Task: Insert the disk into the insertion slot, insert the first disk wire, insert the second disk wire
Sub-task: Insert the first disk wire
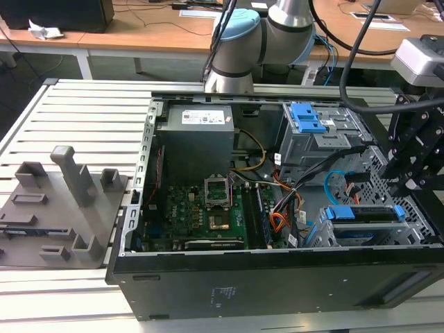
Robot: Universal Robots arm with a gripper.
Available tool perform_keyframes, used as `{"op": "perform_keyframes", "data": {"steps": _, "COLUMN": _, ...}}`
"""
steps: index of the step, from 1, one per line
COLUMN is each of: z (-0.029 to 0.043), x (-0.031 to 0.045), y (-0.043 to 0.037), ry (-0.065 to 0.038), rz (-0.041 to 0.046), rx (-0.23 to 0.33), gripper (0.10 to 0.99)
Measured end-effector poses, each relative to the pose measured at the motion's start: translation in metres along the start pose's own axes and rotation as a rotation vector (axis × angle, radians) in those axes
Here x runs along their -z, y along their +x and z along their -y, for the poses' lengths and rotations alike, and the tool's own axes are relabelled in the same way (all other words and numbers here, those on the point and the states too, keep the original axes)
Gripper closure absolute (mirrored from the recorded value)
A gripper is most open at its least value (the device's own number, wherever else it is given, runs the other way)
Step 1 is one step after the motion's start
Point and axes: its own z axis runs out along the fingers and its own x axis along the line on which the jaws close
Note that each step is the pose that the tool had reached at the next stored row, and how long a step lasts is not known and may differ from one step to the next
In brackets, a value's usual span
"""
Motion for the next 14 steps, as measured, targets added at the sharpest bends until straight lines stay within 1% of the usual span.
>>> {"op": "perform_keyframes", "data": {"steps": 2, "z": -0.0002, "x": 0.0, "y": -0.012, "ry": 0.0, "rz": 0.0, "rx": 0.0, "gripper": 0.725}}
{"op": "perform_keyframes", "data": {"steps": 4, "z": 0.0014, "x": 0.0, "y": -0.0192, "ry": 0.0, "rz": -0.0005, "rx": 0.0, "gripper": 0.725}}
{"op": "perform_keyframes", "data": {"steps": 6, "z": 0.0013, "x": -0.0012, "y": -0.0221, "ry": 0.0, "rz": -0.0005, "rx": 0.0, "gripper": 0.725}}
{"op": "perform_keyframes", "data": {"steps": 11, "z": 0.001, "x": -0.0099, "y": -0.0305, "ry": 0.0, "rz": -0.0012, "rx": -0.001, "gripper": 0.725}}
{"op": "perform_keyframes", "data": {"steps": 14, "z": -0.0034, "x": -0.0156, "y": -0.0351, "ry": 0.0, "rz": -0.002, "rx": -0.002, "gripper": 0.725}}
